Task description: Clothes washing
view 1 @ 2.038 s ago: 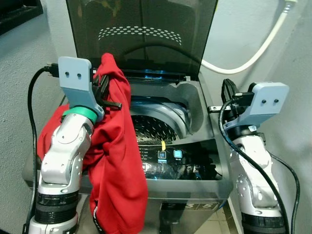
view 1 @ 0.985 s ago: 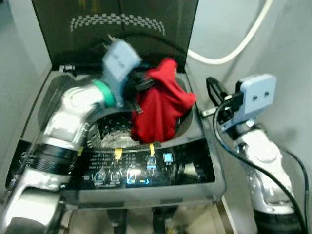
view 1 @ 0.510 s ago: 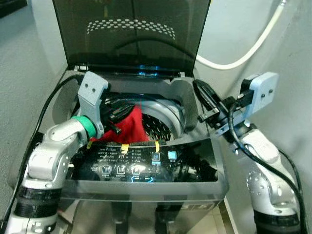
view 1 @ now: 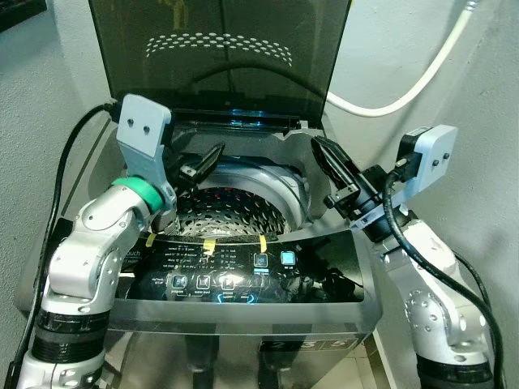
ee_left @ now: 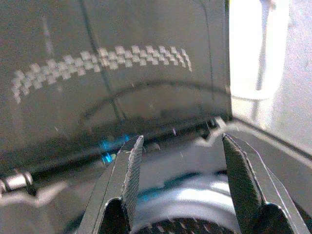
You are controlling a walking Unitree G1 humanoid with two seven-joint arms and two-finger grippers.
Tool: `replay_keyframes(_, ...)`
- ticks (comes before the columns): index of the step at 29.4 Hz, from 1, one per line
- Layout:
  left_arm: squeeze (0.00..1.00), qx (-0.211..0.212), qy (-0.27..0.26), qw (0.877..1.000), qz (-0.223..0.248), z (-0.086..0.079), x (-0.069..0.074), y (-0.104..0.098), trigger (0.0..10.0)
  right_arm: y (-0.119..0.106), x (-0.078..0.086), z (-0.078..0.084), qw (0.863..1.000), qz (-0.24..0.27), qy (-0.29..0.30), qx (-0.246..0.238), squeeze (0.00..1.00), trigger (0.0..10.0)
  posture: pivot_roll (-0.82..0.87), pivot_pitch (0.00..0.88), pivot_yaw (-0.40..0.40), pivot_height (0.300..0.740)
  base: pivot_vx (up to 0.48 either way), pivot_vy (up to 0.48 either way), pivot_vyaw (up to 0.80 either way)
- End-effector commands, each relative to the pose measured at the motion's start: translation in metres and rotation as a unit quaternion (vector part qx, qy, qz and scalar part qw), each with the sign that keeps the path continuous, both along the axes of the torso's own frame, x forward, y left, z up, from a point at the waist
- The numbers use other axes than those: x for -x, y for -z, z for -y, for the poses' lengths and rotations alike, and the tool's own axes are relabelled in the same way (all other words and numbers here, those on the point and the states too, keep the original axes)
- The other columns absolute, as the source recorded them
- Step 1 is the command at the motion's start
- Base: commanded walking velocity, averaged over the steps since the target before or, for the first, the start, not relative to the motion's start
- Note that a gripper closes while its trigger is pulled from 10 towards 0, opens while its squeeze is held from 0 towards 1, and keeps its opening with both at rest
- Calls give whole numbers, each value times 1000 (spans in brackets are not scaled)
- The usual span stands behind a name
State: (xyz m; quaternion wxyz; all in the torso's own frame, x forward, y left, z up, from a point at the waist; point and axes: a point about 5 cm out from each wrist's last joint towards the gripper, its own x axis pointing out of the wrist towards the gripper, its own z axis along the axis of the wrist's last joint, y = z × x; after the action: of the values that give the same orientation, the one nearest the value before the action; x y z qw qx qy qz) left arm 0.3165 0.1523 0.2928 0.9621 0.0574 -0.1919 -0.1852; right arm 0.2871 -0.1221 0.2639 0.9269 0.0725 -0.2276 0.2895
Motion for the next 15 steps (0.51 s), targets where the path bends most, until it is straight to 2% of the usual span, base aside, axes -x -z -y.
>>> replay_keyframes(1,0,6,-17,999,35,0,1,-9,10000,1,-2,2,1000,1,25,-8,0,10000,101,24,5,740,0,0,0)
replay_keyframes(2,0,0,-29,997,66,2,4,-16,10000,1,-6,4,998,3,63,-21,0,10000,101,24,5,740,0,0,0)
replay_keyframes(3,0,0,-29,997,66,2,4,-16,10000,1,-6,4,998,3,63,-21,0,10000,101,24,5,740,0,0,0)
replay_keyframes(4,0,-23,-23,996,87,7,9,-18,10000,0,-9,6,994,3,102,-37,0,10000,98,22,8,740,0,0,0)
replay_keyframes(5,0,-23,-23,996,87,7,9,-18,10000,0,-9,6,994,3,102,-37,0,10000,98,22,8,740,0,0,0)
replay_keyframes(6,0,-52,13,994,90,15,19,-15,10000,-1,-11,8,990,6,132,-49,0,10000,93,22,9,740,0,0,0)
replay_keyframes(7,0,-52,13,994,90,15,19,-15,10000,-1,-11,8,990,6,132,-49,0,10000,93,22,9,740,0,0,0)
replay_keyframes(8,0,-71,66,993,71,22,32,-4,10000,-3,-13,8,986,8,152,-60,0,10000,98,25,8,740,0,0,0)
replay_keyframes(10,0,-51,130,990,19,28,46,14,10000,-2,-14,2,984,8,163,-64,0,10000,104,27,-2,740,0,0,0)
replay_keyframes(13,0,-44,129,991,15,28,46,15,10000,-2,-14,2,985,8,163,-63,0,10000,104,27,-2,740,0,0,0)
replay_keyframes(14,0,-31,107,994,20,26,41,13,10000,-2,-14,1,985,8,161,-62,0,10000,110,22,-6,740,0,0,0)
replay_keyframes(15,0,-31,107,994,20,26,41,13,10000,-2,-14,1,985,8,161,-62,0,10000,110,22,-6,740,0,0,0)
